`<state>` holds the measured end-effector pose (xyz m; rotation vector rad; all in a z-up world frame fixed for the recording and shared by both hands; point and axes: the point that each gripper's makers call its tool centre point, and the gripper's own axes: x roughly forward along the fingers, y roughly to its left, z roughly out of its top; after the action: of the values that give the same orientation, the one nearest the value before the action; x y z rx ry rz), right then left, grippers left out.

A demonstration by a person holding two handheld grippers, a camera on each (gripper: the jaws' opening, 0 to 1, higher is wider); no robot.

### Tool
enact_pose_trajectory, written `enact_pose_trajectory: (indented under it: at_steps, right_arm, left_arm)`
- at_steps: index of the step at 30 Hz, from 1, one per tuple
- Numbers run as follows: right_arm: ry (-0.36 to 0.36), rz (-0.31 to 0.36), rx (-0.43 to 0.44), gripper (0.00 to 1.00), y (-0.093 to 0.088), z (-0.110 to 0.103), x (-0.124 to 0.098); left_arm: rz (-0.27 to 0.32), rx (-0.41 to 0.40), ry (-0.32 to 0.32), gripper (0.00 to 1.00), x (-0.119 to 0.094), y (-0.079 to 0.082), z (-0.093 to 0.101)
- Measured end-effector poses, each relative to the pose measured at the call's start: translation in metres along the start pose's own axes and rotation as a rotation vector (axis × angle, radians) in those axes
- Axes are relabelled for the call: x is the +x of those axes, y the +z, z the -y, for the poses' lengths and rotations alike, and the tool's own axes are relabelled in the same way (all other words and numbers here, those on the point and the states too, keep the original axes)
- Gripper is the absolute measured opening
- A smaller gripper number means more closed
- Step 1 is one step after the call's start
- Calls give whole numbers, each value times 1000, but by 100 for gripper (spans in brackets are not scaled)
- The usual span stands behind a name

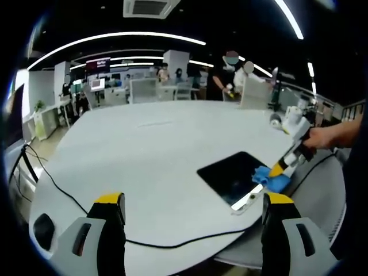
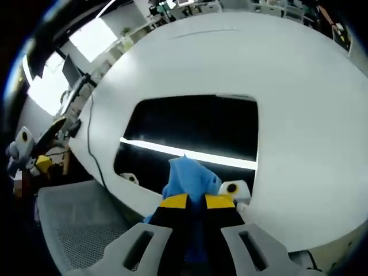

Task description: Wipe the mirror surface with the cleaning cloth until all visible marks leave the cleaned area.

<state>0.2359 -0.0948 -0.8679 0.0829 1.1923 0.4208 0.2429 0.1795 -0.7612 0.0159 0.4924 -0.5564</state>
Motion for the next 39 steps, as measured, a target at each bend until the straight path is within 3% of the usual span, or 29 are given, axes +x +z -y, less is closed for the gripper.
enact_pose_trajectory:
  at_steps: [39]
  right_arm:
    - [-66,26,11,4,-4,35,-12]
  left_arm:
    - [10,9,1,100,1,3,1]
